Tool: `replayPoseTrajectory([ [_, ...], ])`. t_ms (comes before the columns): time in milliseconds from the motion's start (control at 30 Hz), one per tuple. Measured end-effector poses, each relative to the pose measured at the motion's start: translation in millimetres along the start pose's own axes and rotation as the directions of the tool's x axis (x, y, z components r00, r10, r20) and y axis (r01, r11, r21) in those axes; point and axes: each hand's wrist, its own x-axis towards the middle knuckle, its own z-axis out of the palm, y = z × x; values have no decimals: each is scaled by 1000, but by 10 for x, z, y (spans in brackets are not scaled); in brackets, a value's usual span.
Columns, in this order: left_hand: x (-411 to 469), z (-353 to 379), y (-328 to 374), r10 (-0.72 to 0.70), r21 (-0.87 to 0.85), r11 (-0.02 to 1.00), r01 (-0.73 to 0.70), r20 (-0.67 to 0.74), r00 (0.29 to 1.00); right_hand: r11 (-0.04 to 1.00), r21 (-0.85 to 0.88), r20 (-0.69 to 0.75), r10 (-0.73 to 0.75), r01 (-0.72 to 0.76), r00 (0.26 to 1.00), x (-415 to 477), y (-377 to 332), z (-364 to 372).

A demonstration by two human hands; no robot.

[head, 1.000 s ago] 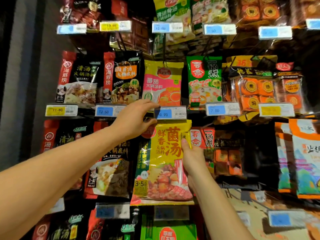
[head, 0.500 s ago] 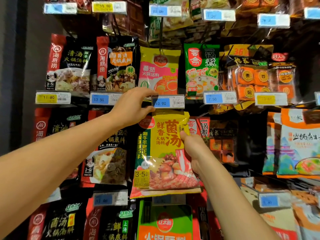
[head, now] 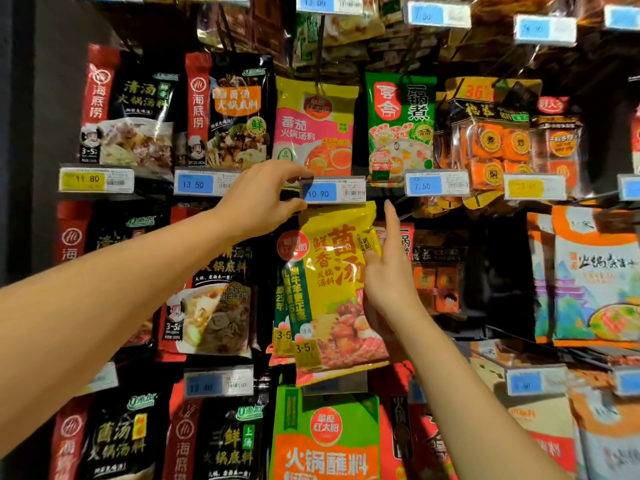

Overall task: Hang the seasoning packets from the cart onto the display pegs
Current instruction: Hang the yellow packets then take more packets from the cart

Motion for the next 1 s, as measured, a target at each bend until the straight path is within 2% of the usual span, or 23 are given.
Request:
replayPoseTrajectory([
  [100,9,-1,16,-8,9,1000,8,1,1000,989,-120,10,-89,89,996,-43,48,22],
  [267,11,-2,19,-12,10,1000,12,0,1000,1000,-17,-39,-4,4,999,35,110,98],
  [400,5,4,22,-13,6,1000,13,-3,1000,998,61,-103,10,-4,995,24,72,163],
  [533,-21,38,25,-26,0,1000,26,-16,1000,997,71,-136,14,-4,991,40,25,227],
  [700,-36,49,21,-28,-8,1000,28,-25,999,990,127,-151,87,-68,985,119,0,270],
  [900,-25,46,30,-35,-7,999,35,-22,999,986,76,-74,151,-145,986,277,-77,156],
  [1000,-24,56,40,-39,-12,999,39,-27,999,992,16,-84,124,-123,989,332,-94,134],
])
